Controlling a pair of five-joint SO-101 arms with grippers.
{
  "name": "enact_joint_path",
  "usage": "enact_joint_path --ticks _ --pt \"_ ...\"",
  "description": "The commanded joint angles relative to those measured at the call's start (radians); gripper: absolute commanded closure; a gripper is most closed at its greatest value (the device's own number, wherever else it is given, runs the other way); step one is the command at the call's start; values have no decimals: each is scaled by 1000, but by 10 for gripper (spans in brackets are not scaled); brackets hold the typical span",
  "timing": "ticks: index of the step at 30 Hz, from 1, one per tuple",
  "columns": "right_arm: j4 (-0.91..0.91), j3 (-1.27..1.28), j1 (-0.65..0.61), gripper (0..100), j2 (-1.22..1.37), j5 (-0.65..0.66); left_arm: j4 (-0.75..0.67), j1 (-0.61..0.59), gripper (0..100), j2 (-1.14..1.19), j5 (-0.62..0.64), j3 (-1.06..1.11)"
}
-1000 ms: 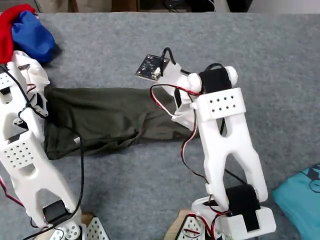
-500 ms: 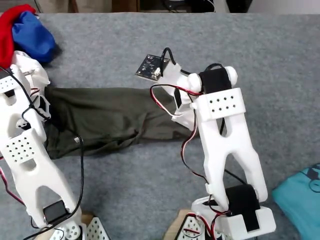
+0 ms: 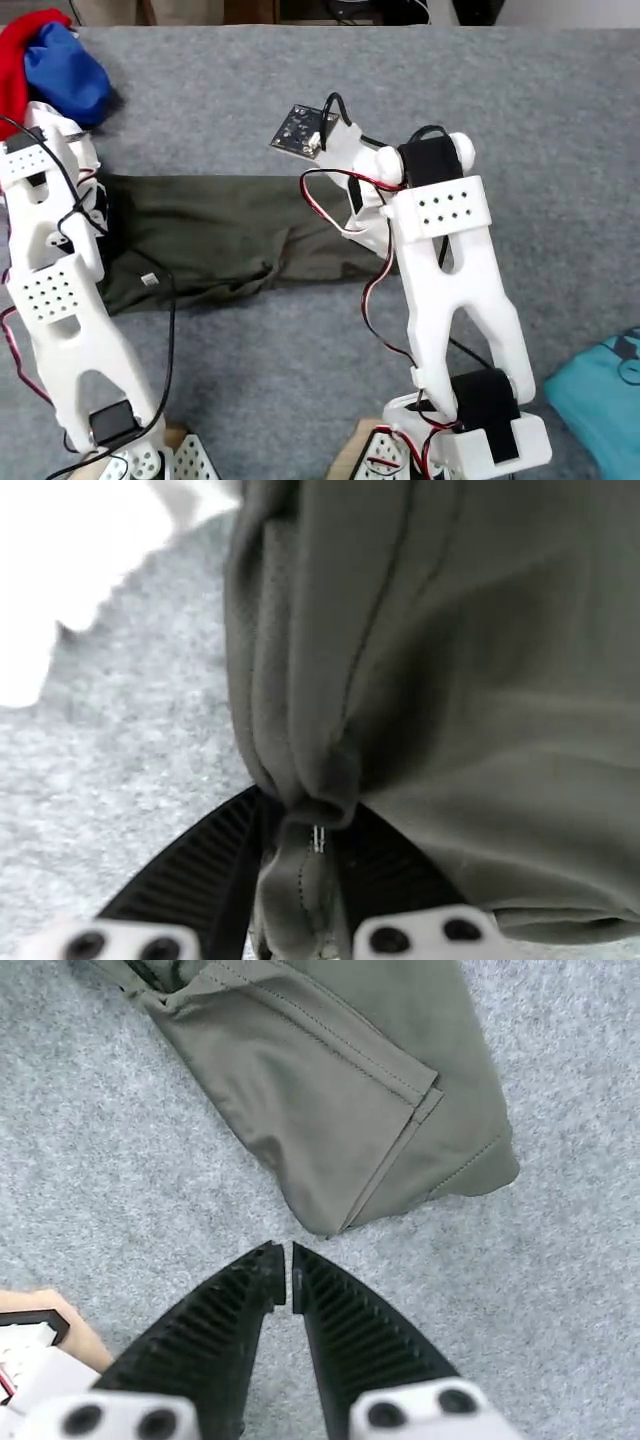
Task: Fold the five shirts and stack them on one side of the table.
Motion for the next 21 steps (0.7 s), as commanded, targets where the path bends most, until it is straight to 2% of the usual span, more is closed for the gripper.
enact_joint_path --ticks 1,7,10,15,21 --pt "-15 1 15 966 -41 -8 6 26 981 -36 2 5" --pt "-8 -4 16 967 -42 -8 6 110 981 -191 44 38" --pt "-12 -4 56 967 -59 -34 6 169 981 -282 44 89" --pt "-8 -2 208 967 -168 -64 6 275 981 -438 48 184" --pt "-6 2 455 967 -305 -55 6 436 981 -565 132 207"
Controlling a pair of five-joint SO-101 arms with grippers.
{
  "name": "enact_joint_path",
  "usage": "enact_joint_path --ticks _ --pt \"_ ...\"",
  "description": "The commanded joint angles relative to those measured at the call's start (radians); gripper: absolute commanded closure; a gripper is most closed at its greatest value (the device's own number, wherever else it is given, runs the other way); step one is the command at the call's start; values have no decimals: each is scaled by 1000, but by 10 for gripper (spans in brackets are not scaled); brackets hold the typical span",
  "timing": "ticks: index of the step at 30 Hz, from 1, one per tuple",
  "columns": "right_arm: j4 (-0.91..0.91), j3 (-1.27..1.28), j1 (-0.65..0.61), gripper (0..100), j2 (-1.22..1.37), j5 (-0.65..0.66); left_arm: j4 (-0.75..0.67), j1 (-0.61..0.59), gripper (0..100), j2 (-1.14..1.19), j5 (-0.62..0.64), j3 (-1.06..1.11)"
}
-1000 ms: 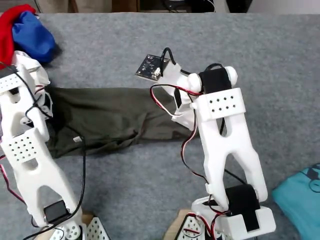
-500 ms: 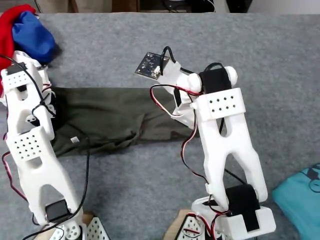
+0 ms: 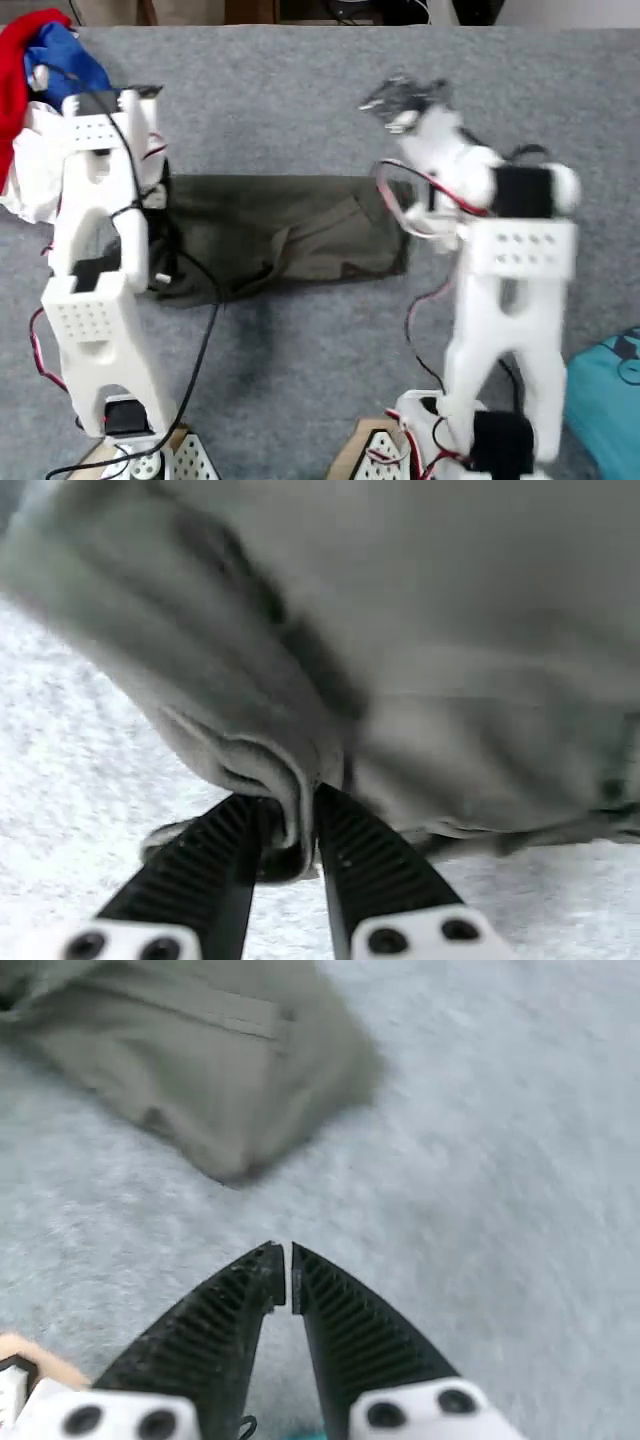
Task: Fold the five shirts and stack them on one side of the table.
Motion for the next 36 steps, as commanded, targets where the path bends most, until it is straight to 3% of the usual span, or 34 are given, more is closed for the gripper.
enact_joint_path --ticks 1,8,18,27,36 --pt "-6 2 156 967 -87 0 11 109 981 -110 38 2" --pt "-8 5 390 967 -104 -3 11 296 981 -122 130 -5" --pt "-124 211 561 966 -110 2 11 483 980 -122 229 -133" --pt "-135 228 611 966 -110 43 9 628 980 -96 290 -336" --pt "-133 229 611 966 -111 43 9 707 980 119 292 -511"
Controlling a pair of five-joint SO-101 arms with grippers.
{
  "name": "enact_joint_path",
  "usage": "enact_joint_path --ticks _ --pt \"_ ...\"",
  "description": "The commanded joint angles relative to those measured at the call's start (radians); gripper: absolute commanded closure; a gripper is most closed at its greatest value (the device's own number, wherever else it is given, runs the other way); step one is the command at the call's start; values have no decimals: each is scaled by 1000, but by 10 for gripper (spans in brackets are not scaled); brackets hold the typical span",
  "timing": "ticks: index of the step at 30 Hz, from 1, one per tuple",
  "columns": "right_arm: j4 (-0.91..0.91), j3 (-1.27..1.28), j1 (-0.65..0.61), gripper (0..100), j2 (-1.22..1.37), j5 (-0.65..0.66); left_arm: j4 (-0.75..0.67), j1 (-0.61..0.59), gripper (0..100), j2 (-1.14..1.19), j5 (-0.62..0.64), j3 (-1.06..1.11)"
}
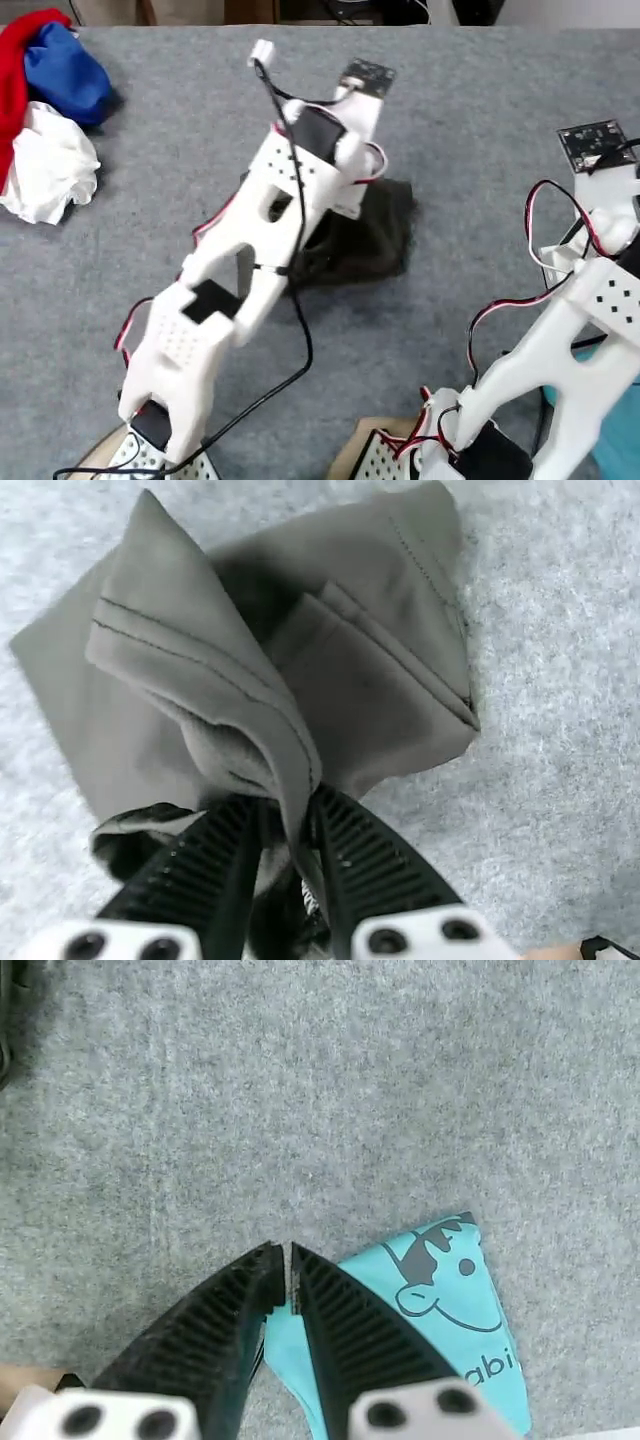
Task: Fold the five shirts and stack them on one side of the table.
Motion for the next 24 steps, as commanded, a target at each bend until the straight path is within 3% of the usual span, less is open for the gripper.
enact_joint_path --ticks 1,10,24 --pt "-15 1 15 967 -35 9 9 20 980 54 5 -123" --pt "-17 2 15 967 -35 8 9 68 980 182 55 -331" --pt "-11 5 15 967 -35 8 -5 130 979 203 60 -344"
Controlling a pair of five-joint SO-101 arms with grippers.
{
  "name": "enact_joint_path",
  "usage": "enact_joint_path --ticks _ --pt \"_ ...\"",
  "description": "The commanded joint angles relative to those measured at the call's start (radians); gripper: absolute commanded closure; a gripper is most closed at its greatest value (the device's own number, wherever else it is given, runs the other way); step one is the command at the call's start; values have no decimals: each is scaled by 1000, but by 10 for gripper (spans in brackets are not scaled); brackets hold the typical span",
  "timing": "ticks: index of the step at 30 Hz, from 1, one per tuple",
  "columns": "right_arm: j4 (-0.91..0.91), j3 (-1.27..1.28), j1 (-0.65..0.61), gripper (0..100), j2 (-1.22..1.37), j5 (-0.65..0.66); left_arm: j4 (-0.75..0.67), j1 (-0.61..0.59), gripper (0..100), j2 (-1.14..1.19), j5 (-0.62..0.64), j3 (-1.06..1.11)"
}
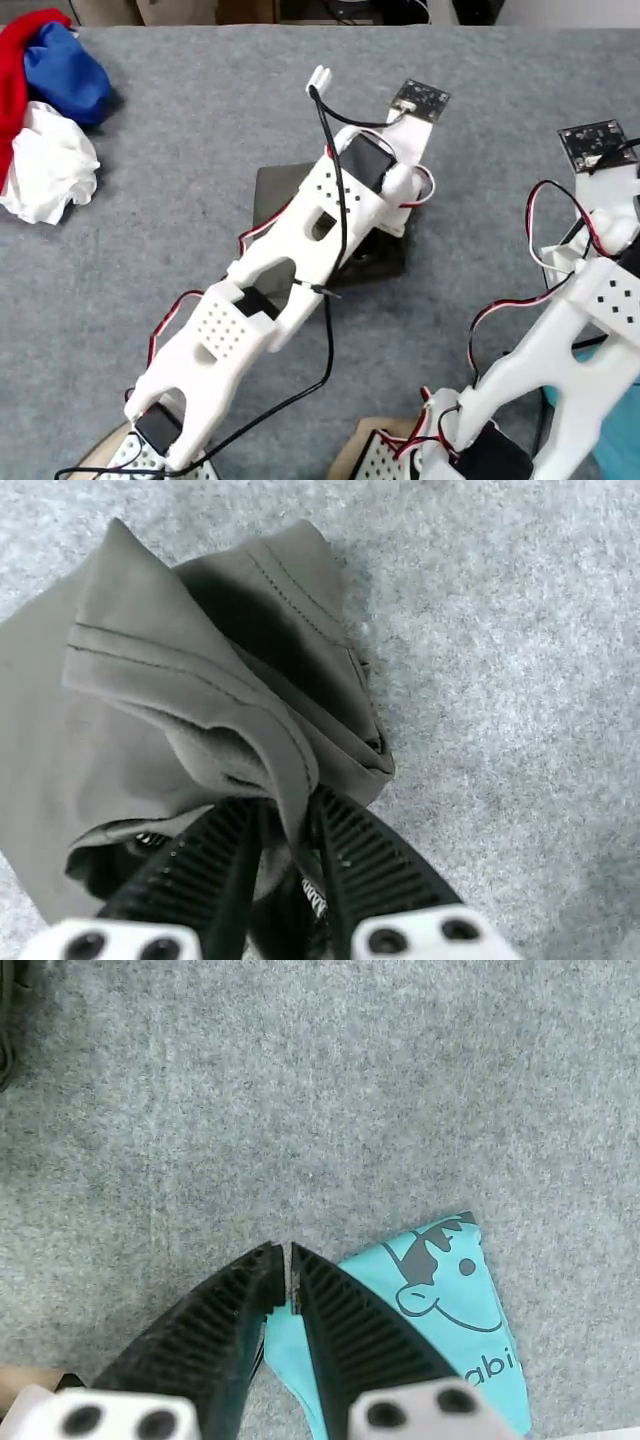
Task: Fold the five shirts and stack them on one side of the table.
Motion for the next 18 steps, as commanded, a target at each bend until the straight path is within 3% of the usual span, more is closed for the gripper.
enact_joint_path --ticks 1,8,15,18 --pt "-11 8 15 967 -35 8 -11 14 979 -13 6 -46" --pt "-14 48 15 967 -35 8 -14 35 965 -13 0 -46" --pt "-9 48 15 967 -35 8 -12 17 722 -22 8 -54" --pt "-8 45 15 967 -35 8 -12 -37 701 -24 49 -63"
